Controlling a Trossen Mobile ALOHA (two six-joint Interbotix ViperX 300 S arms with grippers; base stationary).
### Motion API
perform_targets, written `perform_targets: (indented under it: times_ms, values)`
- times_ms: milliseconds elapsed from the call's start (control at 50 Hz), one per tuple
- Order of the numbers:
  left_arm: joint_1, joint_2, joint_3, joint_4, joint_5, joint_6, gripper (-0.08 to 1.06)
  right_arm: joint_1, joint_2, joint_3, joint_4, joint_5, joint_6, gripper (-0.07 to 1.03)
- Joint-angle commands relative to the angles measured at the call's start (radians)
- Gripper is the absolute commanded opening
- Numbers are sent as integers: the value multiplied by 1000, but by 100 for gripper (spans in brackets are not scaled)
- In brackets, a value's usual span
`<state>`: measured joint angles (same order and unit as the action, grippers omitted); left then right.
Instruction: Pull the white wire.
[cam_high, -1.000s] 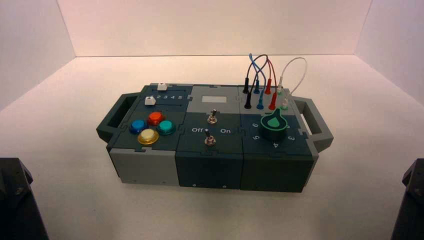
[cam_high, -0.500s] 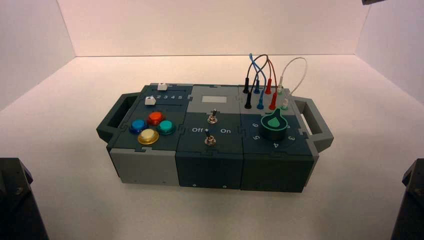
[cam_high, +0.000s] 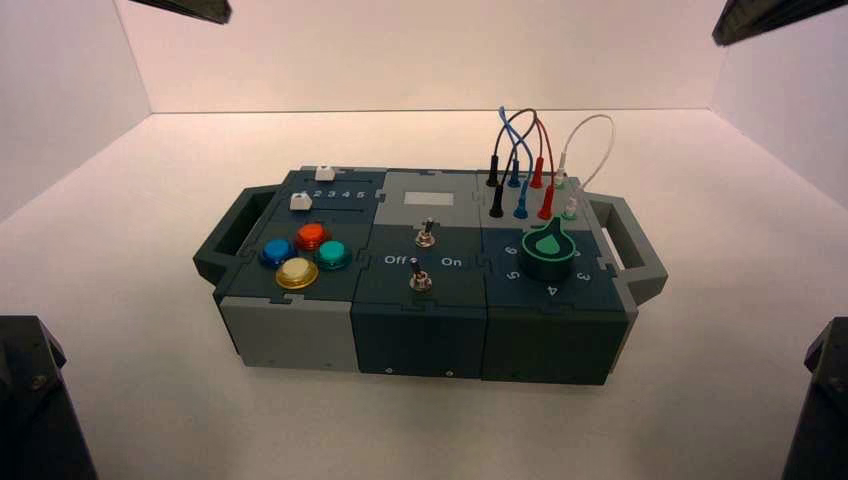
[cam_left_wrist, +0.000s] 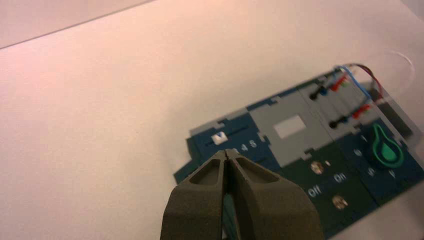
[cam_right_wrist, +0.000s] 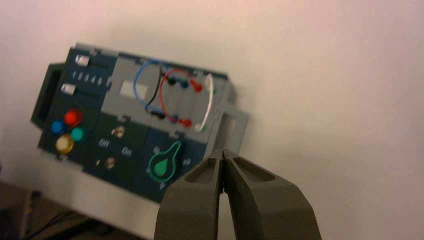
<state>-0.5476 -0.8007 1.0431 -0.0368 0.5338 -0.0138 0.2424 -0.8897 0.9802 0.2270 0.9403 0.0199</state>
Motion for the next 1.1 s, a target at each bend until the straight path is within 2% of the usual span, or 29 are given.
perform_targets:
  times_ms: [20,140,220,280,340,560,920,1100]
  values:
    - [-44,12,-38,-2,9,2,-3,3,14,-46,49,35,-5,-2]
    - [-75,26,-41,-3,14,0,-3,3,46,-43,86,69,-6,1]
    - [-97,37,-44,-5,17,0,-3,3,80,-37,104,84,-6,15]
    - [-114,52,-46,-8,23,2,-3,3,112,-35,123,94,-6,31]
    - [-126,64,-51,-8,26,0,-3,3,138,-32,143,95,-8,38]
    - [-190,133,-72,-14,38,0,-3,3,207,-32,206,77,-21,39]
    - [-327,236,-107,-14,49,5,-3,5,339,-35,209,58,-29,38]
    - [-360,273,-126,-14,51,8,-3,6,397,-44,209,23,-38,38]
